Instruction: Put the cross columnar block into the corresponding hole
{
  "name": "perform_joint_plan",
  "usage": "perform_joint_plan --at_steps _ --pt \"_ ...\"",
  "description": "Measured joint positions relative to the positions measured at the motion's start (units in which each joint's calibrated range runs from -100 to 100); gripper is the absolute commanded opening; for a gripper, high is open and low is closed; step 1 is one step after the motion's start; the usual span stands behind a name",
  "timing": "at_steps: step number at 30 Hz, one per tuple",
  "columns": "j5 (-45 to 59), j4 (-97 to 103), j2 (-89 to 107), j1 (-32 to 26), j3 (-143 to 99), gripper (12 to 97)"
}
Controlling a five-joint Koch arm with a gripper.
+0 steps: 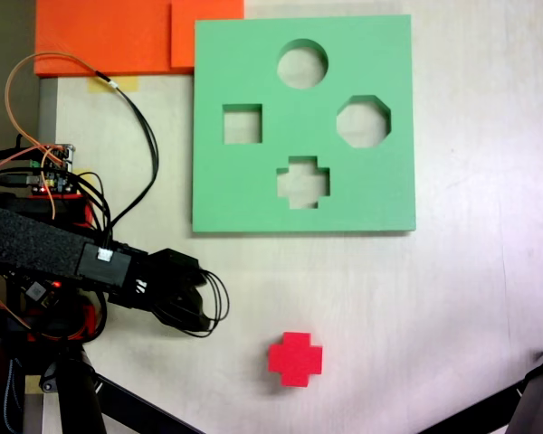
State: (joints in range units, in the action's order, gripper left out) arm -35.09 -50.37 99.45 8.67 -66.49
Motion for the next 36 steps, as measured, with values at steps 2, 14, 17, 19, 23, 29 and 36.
perform_joint_plan --at_steps 2,14,17,19,23,29,36 --pt "-2.4 -15.4 0.0 0.0 11.3 40.7" --pt "-9.2 -41.7 0.0 -1.8 33.7 41.5" --pt "-10.1 -42.0 0.0 -2.1 36.6 47.3" --pt "-10.1 -42.0 0.0 -2.3 38.9 47.4" --pt "-11.7 -42.0 0.0 -2.5 39.0 59.3" --pt "-13.8 -42.1 -0.7 -3.0 39.0 82.0" --pt "-14.0 -42.1 -12.9 -3.2 44.1 82.4"
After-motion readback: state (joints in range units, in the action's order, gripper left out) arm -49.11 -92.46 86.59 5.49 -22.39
